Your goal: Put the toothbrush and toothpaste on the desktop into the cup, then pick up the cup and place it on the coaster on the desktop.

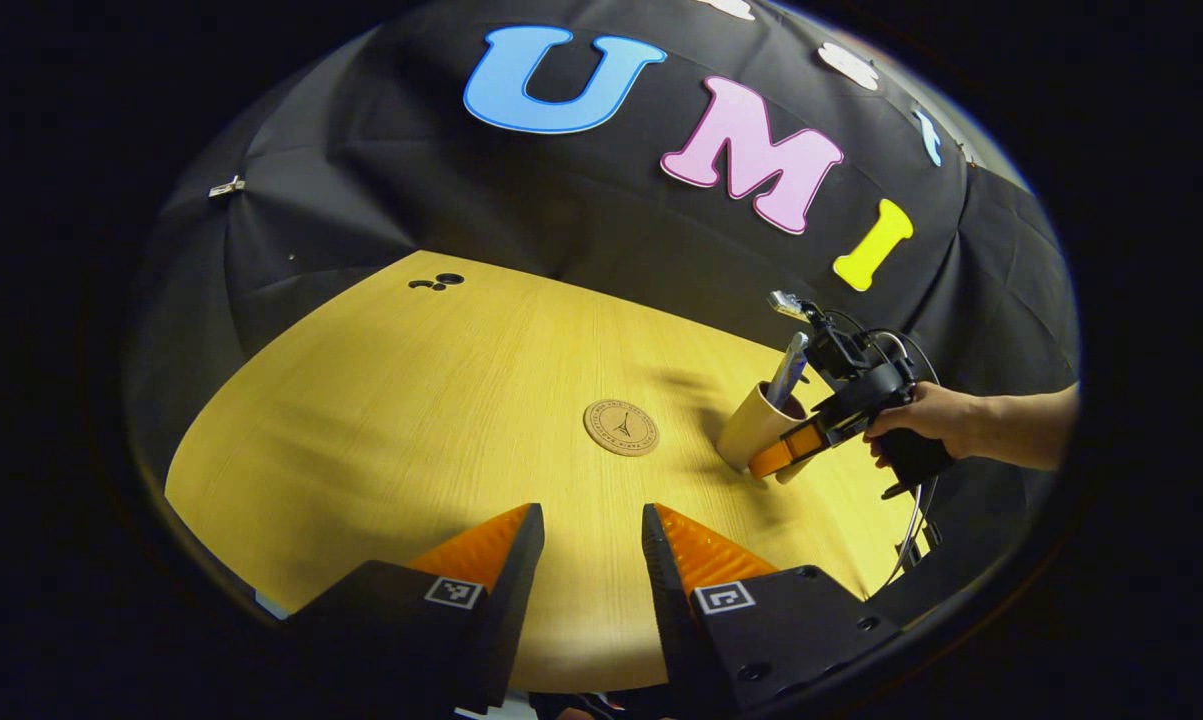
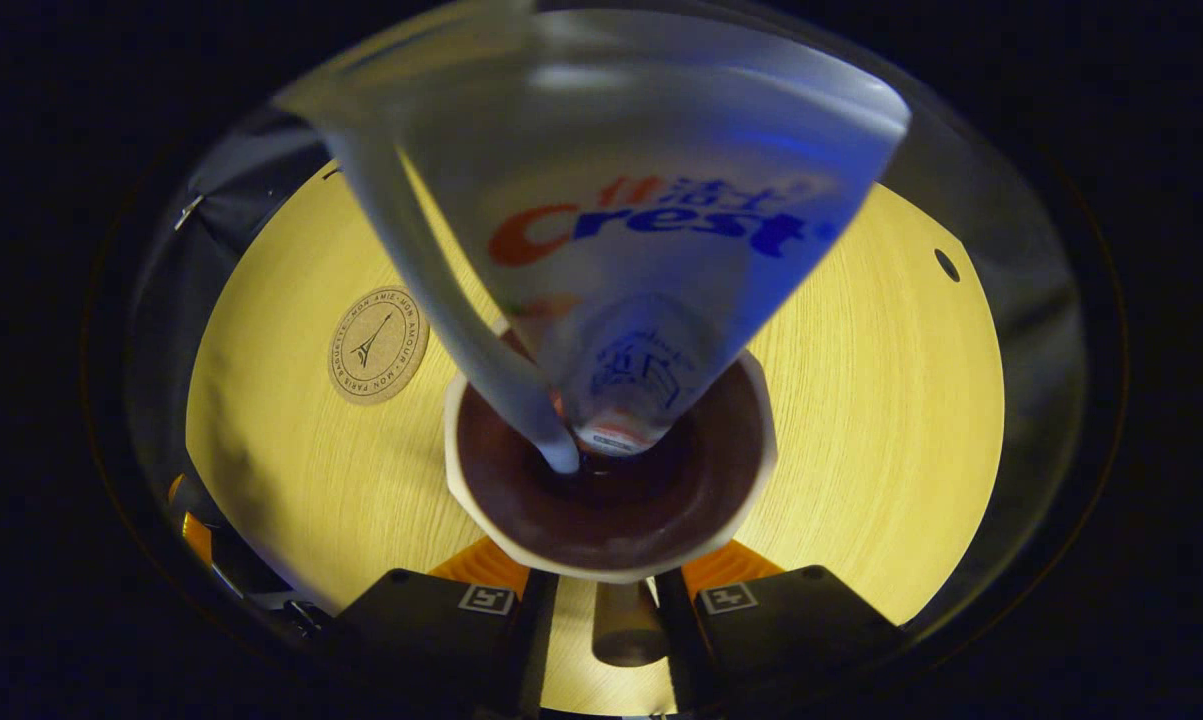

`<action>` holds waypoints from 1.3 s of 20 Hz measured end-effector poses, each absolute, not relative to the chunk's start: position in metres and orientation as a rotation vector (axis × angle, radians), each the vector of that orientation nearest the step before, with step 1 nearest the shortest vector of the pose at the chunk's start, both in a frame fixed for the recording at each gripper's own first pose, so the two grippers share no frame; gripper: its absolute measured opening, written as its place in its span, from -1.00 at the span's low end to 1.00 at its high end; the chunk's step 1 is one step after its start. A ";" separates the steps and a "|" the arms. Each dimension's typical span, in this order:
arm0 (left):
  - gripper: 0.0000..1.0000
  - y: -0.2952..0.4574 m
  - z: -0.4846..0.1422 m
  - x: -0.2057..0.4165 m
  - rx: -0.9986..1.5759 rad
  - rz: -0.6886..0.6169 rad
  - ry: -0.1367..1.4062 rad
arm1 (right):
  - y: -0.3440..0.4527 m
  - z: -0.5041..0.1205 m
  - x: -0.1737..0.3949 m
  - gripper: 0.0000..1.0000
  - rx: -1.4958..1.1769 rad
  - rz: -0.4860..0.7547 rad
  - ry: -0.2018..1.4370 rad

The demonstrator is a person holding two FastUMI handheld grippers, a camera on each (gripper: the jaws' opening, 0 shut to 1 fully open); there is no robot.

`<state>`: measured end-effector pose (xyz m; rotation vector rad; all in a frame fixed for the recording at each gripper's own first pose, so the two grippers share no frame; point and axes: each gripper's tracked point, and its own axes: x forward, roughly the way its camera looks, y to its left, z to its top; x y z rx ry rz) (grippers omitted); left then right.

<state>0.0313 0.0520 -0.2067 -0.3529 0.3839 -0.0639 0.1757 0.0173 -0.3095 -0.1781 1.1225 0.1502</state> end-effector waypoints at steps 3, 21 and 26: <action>0.25 0.060 -0.206 0.032 -0.356 -0.069 0.382 | 0.019 -0.309 0.176 -0.35 -0.194 0.154 1.112; 0.24 0.087 -0.198 0.020 -0.343 -0.088 0.363 | 0.087 -0.274 0.176 -0.38 -0.203 0.253 1.021; 0.25 0.100 -0.199 0.007 -0.339 -0.063 0.360 | 0.133 -0.272 0.185 -0.38 -0.221 0.320 1.022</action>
